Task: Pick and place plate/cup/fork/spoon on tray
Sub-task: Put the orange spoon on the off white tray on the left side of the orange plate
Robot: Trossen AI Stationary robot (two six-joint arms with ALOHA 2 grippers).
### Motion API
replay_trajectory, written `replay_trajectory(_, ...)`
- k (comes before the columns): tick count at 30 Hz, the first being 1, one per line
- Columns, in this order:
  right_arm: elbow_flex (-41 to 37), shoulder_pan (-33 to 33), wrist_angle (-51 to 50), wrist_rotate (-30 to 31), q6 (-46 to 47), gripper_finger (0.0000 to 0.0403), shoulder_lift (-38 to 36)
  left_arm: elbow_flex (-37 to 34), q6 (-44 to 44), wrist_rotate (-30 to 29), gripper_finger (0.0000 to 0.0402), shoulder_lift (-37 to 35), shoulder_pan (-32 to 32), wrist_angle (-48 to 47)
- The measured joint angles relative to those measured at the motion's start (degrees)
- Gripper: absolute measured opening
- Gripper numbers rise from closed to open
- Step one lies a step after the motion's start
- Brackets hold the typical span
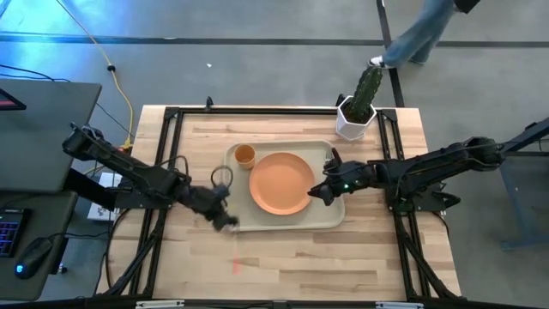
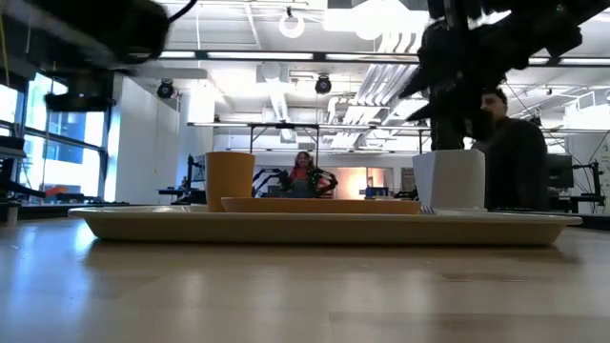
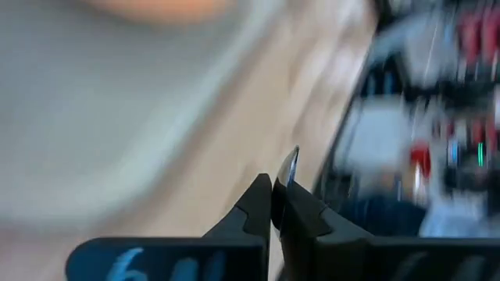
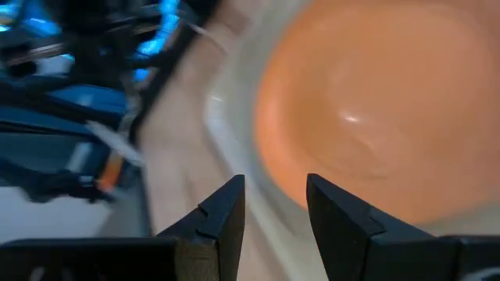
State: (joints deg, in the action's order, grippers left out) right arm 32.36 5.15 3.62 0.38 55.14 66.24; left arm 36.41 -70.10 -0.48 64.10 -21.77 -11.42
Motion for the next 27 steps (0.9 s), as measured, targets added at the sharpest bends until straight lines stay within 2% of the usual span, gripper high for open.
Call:
replay_trajectory(3,0.0,-0.4,4.8,-1.6,0.1,0.0129,0.0,2.0,1.6,-6.4,0.0001,0.9,4.0,2.5)
replay_trajectory(10,0.0,-0.6,9.3,-4.3,0.6,0.0129,0.3,9.0,11.2,-11.3,0.0001,8.6,11.3,5.8)
replay_trajectory(16,0.3,-1.7,11.0,-5.4,-0.1,0.0129,0.3,18.5,20.2,-10.9,0.0001,18.7,16.2,7.2)
replay_trajectory(20,0.3,-3.2,10.8,-3.4,-2.5,0.0129,0.3,24.4,27.6,-7.3,0.0001,24.4,18.7,12.2)
replay_trajectory(27,0.3,-5.8,11.1,-2.0,-7.0,0.0129,0.2,32.5,31.5,-2.5,0.0001,32.7,20.7,12.6)
